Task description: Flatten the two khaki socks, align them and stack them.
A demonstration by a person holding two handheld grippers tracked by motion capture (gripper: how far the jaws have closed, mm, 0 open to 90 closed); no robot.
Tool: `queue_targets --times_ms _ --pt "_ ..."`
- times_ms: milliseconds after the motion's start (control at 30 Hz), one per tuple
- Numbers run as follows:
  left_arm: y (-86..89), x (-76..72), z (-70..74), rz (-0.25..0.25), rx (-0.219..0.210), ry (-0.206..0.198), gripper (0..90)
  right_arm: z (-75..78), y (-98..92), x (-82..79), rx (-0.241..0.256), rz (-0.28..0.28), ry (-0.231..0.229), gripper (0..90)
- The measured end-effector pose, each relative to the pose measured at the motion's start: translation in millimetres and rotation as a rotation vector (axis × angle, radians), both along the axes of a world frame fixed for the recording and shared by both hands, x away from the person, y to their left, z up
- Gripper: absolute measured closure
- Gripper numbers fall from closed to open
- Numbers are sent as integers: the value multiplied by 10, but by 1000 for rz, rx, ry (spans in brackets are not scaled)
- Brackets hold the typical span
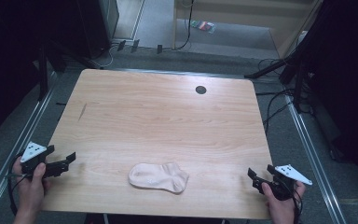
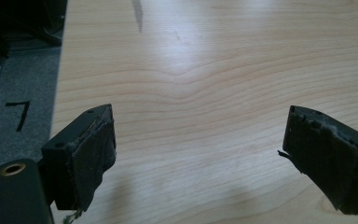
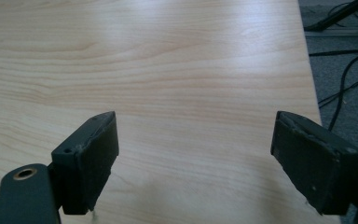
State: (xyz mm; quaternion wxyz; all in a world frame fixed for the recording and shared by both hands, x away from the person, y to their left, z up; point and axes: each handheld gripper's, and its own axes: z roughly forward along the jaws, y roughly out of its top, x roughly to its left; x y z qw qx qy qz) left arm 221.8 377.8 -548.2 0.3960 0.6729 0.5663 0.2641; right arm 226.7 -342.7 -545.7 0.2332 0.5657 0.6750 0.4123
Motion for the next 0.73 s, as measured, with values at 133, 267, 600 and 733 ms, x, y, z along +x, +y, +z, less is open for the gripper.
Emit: queue_targets --times_ms 133,267,600,733 --pt "57 -30 -3 0 -18 -11 97 -20 -47 -48 -9 -7 2 148" --pt "39 -39 -29 -4 -18 -21 91 -21 -93 -77 0 -13 -1 144" --pt "113 -59 -42 11 -100 -39 90 -27 -113 -64 16 -18 13 145" --pt "98 -49 -41 3 -91 -30 90 -26 -119 -65 19 -26 12 146"
